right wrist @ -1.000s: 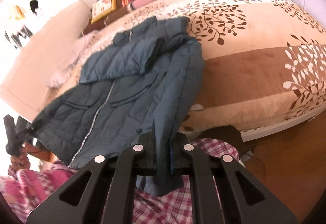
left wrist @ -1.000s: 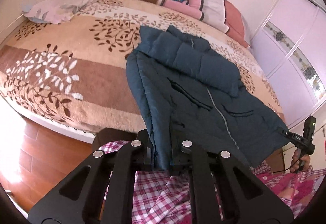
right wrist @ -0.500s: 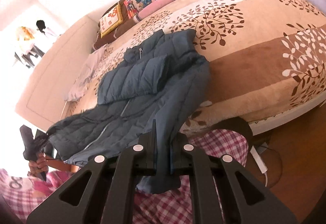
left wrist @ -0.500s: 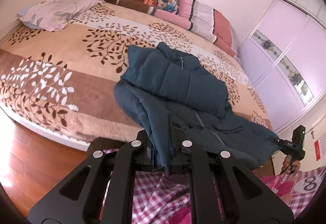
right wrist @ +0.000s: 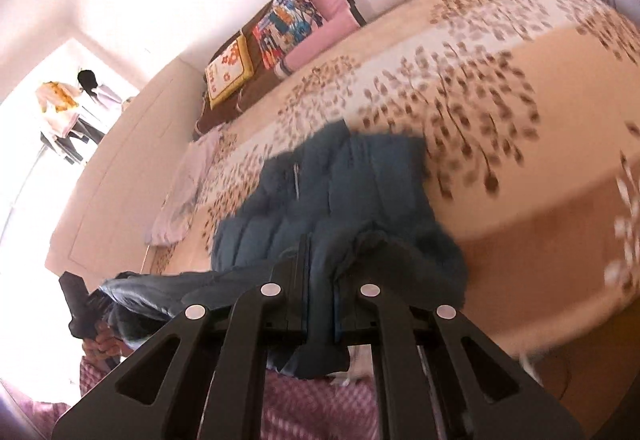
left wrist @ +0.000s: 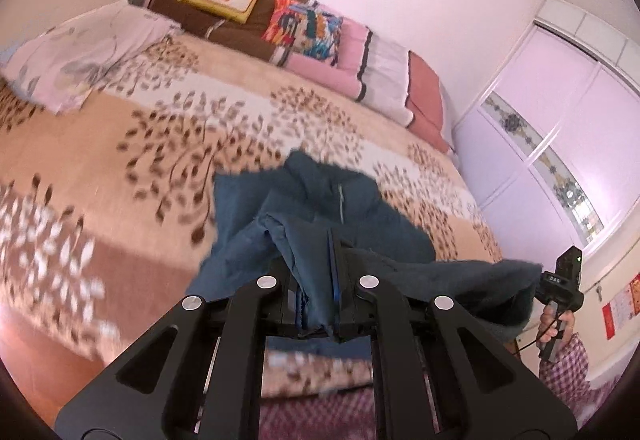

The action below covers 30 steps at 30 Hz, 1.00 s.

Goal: Fold large clothes
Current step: 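Lay the jacket hem down on the bed and open both tools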

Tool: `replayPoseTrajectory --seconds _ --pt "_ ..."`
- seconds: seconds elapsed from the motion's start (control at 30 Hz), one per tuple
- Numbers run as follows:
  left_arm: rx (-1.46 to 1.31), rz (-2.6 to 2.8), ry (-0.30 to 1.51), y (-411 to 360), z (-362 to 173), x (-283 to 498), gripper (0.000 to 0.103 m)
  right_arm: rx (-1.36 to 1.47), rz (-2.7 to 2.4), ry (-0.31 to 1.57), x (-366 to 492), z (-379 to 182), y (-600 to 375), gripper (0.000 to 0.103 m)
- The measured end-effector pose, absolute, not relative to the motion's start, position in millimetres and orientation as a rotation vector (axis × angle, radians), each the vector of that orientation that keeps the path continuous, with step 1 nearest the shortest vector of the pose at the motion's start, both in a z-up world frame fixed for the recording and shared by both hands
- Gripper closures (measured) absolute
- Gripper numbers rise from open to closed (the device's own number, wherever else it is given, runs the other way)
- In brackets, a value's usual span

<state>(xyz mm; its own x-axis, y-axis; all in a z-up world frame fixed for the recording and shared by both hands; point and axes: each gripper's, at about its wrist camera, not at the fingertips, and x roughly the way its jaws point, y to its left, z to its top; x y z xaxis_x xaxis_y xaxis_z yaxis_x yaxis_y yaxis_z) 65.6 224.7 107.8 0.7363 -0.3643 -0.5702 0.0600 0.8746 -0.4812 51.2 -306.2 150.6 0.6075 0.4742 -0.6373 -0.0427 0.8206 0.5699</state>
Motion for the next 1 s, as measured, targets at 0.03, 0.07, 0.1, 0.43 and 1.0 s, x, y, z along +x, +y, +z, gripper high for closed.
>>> replayPoseTrajectory --seconds 0.03,0.07,0.1,0.43,1.0 --pt "-0.457 -0.237 0.699 224.2 109.8 82.9 0.092 0.533 0.313 0.871 64.3 152.4 -305.3 0.094" --pt "-0.456 -0.234 0.688 224.0 111.1 96.3 0.092 0.522 0.305 0.867 83.4 155.5 -303.3 0.094" --pt "-0.458 -0.218 0.679 224.3 111.9 116.3 0.092 0.516 0.299 0.863 96.7 156.9 -302.1 0.094" --pt "-0.538 -0.072 0.732 239.1 62.7 281.5 0.093 0.544 0.195 0.895 271.4 116.3 -298.2 0.094" --pt "-0.590 0.073 0.946 241.2 -53.4 418.7 0.085 0.651 0.045 1.110 410.4 -22.2 -296.1 0.088"
